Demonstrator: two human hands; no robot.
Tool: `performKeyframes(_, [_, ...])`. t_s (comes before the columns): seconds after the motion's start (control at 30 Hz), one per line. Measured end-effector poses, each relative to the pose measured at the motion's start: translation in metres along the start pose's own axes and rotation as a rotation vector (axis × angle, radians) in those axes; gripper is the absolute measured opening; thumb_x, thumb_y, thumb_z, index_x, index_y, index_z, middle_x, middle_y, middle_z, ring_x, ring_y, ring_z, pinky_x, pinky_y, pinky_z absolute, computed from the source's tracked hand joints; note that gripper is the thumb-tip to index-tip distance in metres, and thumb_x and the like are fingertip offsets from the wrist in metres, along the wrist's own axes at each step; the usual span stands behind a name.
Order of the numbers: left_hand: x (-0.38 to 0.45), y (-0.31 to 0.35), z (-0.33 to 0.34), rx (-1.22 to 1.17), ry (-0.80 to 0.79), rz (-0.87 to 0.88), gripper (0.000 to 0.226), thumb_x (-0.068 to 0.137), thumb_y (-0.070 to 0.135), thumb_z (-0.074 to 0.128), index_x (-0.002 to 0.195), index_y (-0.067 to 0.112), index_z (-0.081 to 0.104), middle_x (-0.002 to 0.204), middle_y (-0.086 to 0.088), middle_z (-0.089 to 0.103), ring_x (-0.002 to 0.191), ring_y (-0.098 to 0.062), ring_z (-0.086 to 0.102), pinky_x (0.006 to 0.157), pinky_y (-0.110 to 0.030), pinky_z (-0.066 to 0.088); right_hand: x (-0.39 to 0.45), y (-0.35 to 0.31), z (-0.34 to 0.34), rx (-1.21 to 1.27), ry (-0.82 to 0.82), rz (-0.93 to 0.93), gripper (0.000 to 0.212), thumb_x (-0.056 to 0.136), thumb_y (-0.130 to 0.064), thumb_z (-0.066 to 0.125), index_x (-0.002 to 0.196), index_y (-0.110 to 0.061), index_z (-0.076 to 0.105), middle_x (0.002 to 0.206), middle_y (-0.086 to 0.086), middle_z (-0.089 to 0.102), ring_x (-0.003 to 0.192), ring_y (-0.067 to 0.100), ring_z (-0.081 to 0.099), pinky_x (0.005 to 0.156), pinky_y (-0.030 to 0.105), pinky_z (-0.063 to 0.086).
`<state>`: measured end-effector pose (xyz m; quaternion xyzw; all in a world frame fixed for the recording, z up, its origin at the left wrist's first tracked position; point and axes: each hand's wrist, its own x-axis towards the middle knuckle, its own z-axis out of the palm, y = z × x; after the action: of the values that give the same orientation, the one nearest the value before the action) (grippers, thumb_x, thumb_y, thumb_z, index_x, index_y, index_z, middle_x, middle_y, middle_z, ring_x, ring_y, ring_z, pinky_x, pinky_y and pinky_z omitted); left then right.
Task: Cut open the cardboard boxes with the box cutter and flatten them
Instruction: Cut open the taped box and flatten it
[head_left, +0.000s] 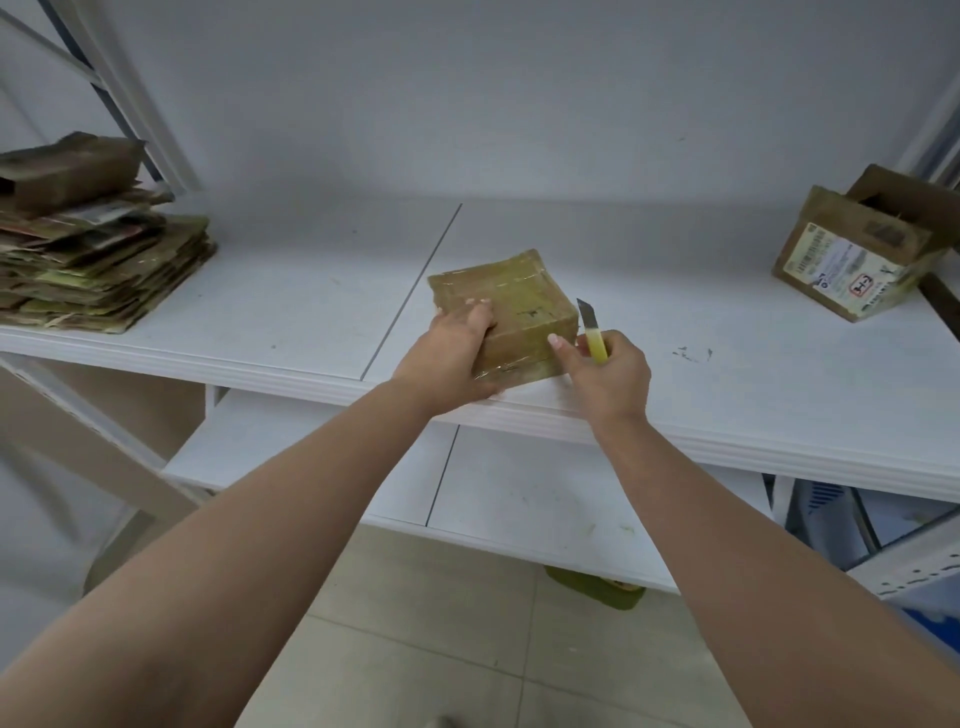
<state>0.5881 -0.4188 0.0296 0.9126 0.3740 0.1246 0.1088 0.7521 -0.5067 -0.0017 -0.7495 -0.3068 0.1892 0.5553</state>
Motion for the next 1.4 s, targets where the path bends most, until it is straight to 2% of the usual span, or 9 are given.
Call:
performKeyframes(0.27, [0.003,-0.009,-0.001,-0.089,0.017,0.024,0.086,0.069,0.028,0.083,0.14,0.014,0.037,0.136,-0.003,0.05,0.125,-0.025,0.042,0.102,-0.037,0.039,0.016,0.001,-0.002,-0.059,-0.108,-0.03,0.039,0.077,-0.051,0.071,0.092,-0.018,0.055,0.085,-0.007,0.062,0.082,0.016,0.06,0.075,0.036,0.049])
performKeyframes(0.5, [0.005,-0.007,0.002,-0.001,0.019,0.008,0.081,0.066,0.025,0.085,0.133,0.013,0.04,0.132,-0.004,0.051,0.12,-0.029,0.042,0.093,-0.044,0.045,0.013,-0.001,0.001,-0.06,-0.127,-0.069,0.033,0.081,-0.042,0.07,0.066,-0.017,0.053,0.063,-0.005,0.052,0.066,0.019,0.049,0.062,0.031,0.04])
performKeyframes(0.6, [0.003,-0.005,-0.002,0.013,0.019,0.014,0.075,0.068,0.026,0.082,0.13,0.011,0.042,0.129,-0.004,0.053,0.117,-0.03,0.044,0.091,-0.044,0.046,0.011,0.001,0.001,-0.045,-0.102,-0.056,0.031,0.081,-0.042,0.071,0.078,-0.014,0.057,0.072,-0.004,0.056,0.072,0.018,0.052,0.063,0.028,0.04])
performKeyframes(0.73, [0.005,0.002,-0.015,0.144,-0.009,0.032,0.059,0.073,0.03,0.077,0.12,0.009,0.046,0.102,-0.001,0.054,0.096,-0.028,0.053,0.074,-0.035,0.045,0.012,0.002,-0.002,-0.102,-0.142,-0.023,0.045,0.072,-0.041,0.08,0.103,-0.017,0.058,0.099,-0.004,0.062,0.09,0.015,0.058,0.077,0.031,0.048])
performKeyframes(0.93, [0.004,0.011,-0.021,0.254,-0.029,0.035,0.051,0.077,0.03,0.069,0.116,0.008,0.045,0.098,-0.006,0.055,0.085,-0.029,0.054,0.065,-0.03,0.034,0.002,0.002,0.002,-0.144,-0.031,0.031,0.044,0.069,-0.043,0.08,0.094,-0.014,0.059,0.085,-0.003,0.063,0.079,0.018,0.06,0.069,0.032,0.05])
performKeyframes(1.1, [0.011,0.02,-0.036,0.383,-0.104,0.066,0.038,0.082,0.024,0.058,0.113,0.007,0.046,0.091,-0.006,0.054,0.07,-0.023,0.043,0.062,-0.03,0.034,-0.005,0.0,0.009,0.116,-0.109,0.205,0.037,0.071,-0.041,0.079,0.066,-0.008,0.066,0.068,0.005,0.07,0.064,0.017,0.062,0.056,0.029,0.046])
performKeyframes(1.27, [0.017,0.015,-0.034,0.447,-0.074,0.155,0.044,0.079,0.044,0.061,0.109,0.014,0.051,0.099,-0.002,0.062,0.084,-0.028,0.061,0.06,-0.03,0.038,-0.007,-0.017,0.01,0.401,-0.132,0.434,0.029,0.073,-0.034,0.081,0.071,-0.014,0.061,0.076,0.012,0.072,0.053,0.01,0.059,0.037,0.017,0.032])
performKeyframes(1.33, [0.015,0.015,-0.027,0.517,-0.025,0.181,0.059,0.078,0.06,0.057,0.119,0.018,0.05,0.118,-0.001,0.059,0.098,-0.025,0.062,0.063,-0.031,0.044,-0.005,-0.022,0.01,0.444,-0.109,0.472,0.034,0.069,-0.036,0.083,0.071,-0.013,0.058,0.079,0.011,0.071,0.061,0.011,0.064,0.035,0.016,0.032])
performKeyframes(1.4, [0.013,0.016,-0.021,0.598,-0.026,0.173,0.078,0.079,0.067,0.054,0.139,0.02,0.037,0.144,-0.001,0.044,0.121,-0.022,0.054,0.075,-0.035,0.05,-0.004,-0.027,0.01,0.456,-0.098,0.5,0.04,0.067,-0.039,0.085,0.072,-0.012,0.056,0.078,0.008,0.069,0.063,0.013,0.063,0.035,0.016,0.033])
